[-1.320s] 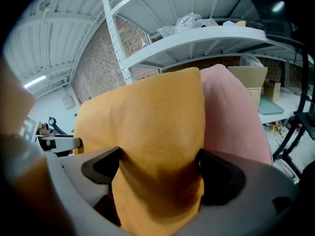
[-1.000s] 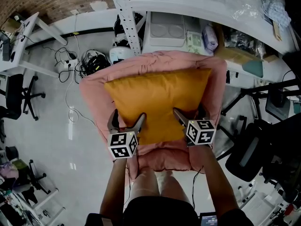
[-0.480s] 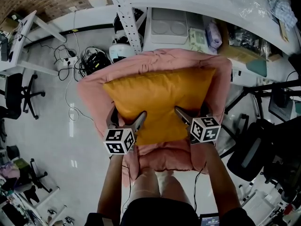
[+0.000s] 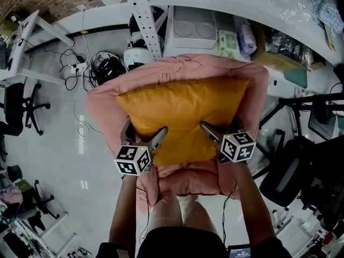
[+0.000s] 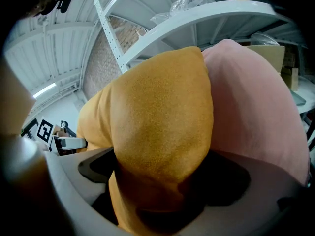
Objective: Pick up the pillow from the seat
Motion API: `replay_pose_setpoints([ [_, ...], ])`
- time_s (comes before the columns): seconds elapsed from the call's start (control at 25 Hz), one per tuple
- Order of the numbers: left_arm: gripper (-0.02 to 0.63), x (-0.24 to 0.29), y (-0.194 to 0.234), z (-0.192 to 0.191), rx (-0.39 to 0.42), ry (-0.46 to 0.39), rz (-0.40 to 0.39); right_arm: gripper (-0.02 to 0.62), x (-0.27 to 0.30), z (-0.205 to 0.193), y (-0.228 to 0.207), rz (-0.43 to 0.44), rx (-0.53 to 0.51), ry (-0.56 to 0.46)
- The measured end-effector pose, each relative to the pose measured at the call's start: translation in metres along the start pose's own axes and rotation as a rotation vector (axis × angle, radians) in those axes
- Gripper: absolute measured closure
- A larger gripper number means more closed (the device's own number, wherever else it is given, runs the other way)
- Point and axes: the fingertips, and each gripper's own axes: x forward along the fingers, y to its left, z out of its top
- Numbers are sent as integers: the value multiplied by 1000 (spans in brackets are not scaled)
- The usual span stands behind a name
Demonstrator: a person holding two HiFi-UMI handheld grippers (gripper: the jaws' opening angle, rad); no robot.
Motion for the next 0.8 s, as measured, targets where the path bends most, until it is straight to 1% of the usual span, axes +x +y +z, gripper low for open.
replay_pose_setpoints([
  [0.28, 71, 4, -2, 1, 11, -17, -28, 58, 2, 1, 1, 48, -13, -33],
  [0.48, 77, 3, -5, 1, 14, -10, -59, 62, 0, 1, 6, 59, -18, -20],
  [0.52, 89, 3, -7, 1, 16, -6, -63, 65, 0, 1, 7, 60, -19, -15],
  [0.56, 123, 3, -10, 1, 19, -1, -65, 74, -1, 1, 8, 61, -20, -9],
  [0.68, 216, 4, -17, 0, 35, 7, -51, 149, -3, -2, 12, 62, -18, 8],
  [0.8, 256, 3, -21, -1, 44, 14, -39, 215, -6, -4, 18, 65, -9, 22],
])
